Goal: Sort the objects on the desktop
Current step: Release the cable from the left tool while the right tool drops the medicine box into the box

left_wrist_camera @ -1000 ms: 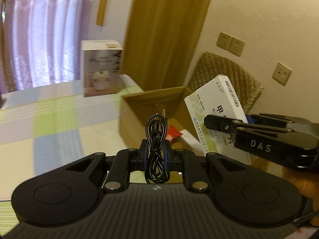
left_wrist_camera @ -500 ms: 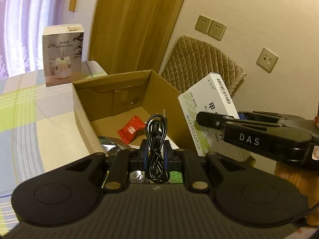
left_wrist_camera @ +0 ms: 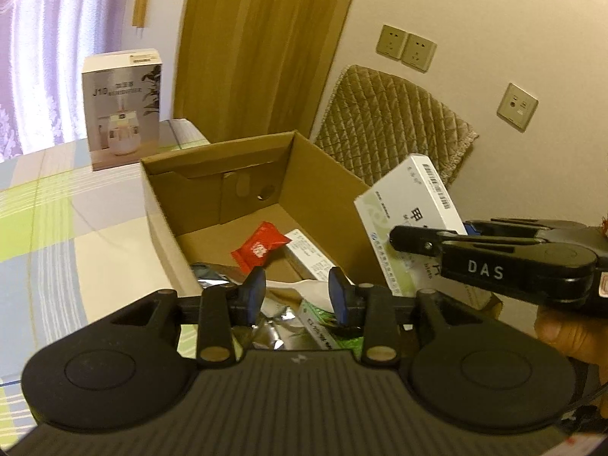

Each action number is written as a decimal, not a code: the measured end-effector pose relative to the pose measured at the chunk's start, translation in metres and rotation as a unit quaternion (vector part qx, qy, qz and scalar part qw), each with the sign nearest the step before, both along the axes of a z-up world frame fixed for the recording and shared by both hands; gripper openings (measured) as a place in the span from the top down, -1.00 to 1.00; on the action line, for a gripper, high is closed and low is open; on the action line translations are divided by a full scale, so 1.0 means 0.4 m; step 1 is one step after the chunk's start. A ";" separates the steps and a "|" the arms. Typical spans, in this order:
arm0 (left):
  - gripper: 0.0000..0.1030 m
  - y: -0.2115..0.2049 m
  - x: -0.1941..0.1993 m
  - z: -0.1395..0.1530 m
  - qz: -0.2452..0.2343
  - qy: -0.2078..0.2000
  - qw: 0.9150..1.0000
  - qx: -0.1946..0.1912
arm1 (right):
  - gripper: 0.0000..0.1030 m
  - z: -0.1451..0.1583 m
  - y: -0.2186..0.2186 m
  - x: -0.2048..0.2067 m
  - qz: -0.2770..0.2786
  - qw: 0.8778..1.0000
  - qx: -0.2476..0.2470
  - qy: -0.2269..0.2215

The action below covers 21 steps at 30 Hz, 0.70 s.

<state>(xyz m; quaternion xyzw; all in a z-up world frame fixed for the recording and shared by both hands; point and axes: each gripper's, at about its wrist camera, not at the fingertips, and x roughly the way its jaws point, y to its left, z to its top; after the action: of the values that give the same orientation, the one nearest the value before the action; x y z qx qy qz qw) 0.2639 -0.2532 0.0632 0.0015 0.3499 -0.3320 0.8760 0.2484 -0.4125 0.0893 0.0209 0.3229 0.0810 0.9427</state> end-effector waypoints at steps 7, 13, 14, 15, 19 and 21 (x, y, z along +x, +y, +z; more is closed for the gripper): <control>0.37 0.022 0.002 0.005 0.013 -0.002 1.000 -0.003 | 0.57 -0.007 0.011 0.001 0.008 1.000 -0.001 0.009; 0.29 0.039 0.004 0.003 0.022 0.000 1.000 -0.002 | 0.56 -0.015 0.018 0.006 0.017 1.000 0.006 0.016; 0.27 0.040 0.005 0.002 0.023 0.000 1.000 -0.002 | 0.54 -0.017 0.021 0.009 0.019 1.000 0.005 0.017; 0.26 0.042 0.005 0.002 0.024 0.000 1.000 -0.001 | 0.51 -0.018 0.023 0.010 0.018 1.000 0.002 0.017; 0.24 0.046 0.004 -0.001 0.024 0.002 1.000 0.002 | 0.44 -0.012 0.020 0.008 0.011 1.000 0.007 0.005; 0.22 0.047 0.002 -0.004 0.024 0.002 1.000 0.004 | 0.43 -0.012 0.019 0.009 0.008 1.000 0.006 0.003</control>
<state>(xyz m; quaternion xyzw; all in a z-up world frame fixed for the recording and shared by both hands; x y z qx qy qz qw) 0.2645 -0.2343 0.0617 -0.0043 0.3527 -0.3093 0.8831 0.2520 -0.4048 0.0843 0.0245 0.3254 0.0901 0.9410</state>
